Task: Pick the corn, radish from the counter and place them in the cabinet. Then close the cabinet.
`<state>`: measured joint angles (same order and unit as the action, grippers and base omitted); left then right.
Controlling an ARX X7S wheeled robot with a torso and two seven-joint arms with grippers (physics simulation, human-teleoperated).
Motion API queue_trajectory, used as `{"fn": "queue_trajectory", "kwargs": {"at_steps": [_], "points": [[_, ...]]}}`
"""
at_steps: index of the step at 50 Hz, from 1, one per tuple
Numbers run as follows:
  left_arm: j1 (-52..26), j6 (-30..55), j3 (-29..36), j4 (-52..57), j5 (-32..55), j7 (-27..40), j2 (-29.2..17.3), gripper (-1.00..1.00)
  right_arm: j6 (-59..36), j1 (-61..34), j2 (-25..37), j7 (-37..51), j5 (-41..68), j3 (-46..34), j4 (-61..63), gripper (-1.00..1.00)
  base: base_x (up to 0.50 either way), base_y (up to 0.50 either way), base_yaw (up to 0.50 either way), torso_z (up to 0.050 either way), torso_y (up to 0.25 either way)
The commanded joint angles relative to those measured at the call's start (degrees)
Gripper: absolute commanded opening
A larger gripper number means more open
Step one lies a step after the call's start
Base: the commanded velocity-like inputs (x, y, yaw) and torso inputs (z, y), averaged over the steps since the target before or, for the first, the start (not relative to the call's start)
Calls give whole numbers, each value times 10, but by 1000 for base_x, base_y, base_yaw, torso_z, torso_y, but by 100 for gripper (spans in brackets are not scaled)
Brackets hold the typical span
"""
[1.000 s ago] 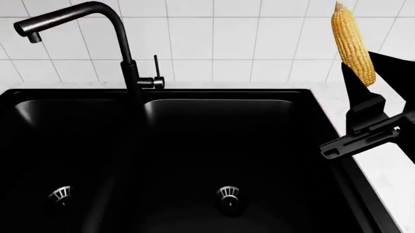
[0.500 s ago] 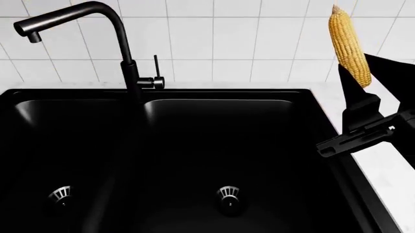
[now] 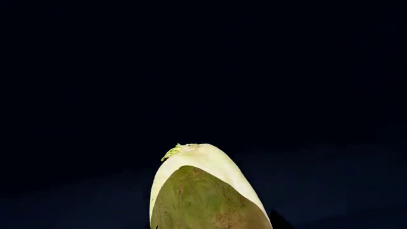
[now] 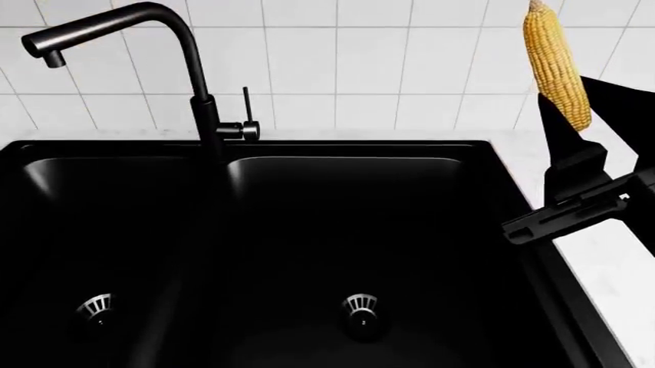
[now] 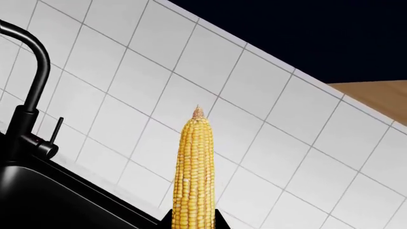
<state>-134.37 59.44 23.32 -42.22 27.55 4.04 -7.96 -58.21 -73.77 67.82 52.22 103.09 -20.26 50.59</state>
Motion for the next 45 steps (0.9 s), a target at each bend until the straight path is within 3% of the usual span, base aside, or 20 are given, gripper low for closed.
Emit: {"fn": "queue_trajectory", "kwargs": {"at_steps": [1, 12, 13, 28, 37, 45], "points": [[-6, 7, -158, -116, -315, -78, 69, -100, -1, -3, 4, -4, -9, 9, 0, -100, 0, 0, 0, 0, 0], [-6, -18, -204, -168, -394, -80, 69, -100, -9, -13, -3, 2, -6, 3, -4, -100, 0, 0, 0, 0, 1], [-6, -17, -205, -169, -396, -80, 70, 100, -9, -13, -3, 2, -6, 3, -4, -100, 0, 0, 0, 10, 0], [-5, -11, -175, -104, -354, -115, 76, 100, -4, -3, 6, -6, -11, 10, 1, -100, 0, 0, 0, 0, 1], [42, -6, -137, 105, -328, -148, 64, 100, -8, -11, 7, -4, -4, 10, 3, -100, 0, 0, 0, 0, 0], [54, 30, -169, 219, -288, -158, 66, 100, -7, -11, 11, -5, -3, 13, 3, -100, 0, 0, 0, 0, 0]]}}
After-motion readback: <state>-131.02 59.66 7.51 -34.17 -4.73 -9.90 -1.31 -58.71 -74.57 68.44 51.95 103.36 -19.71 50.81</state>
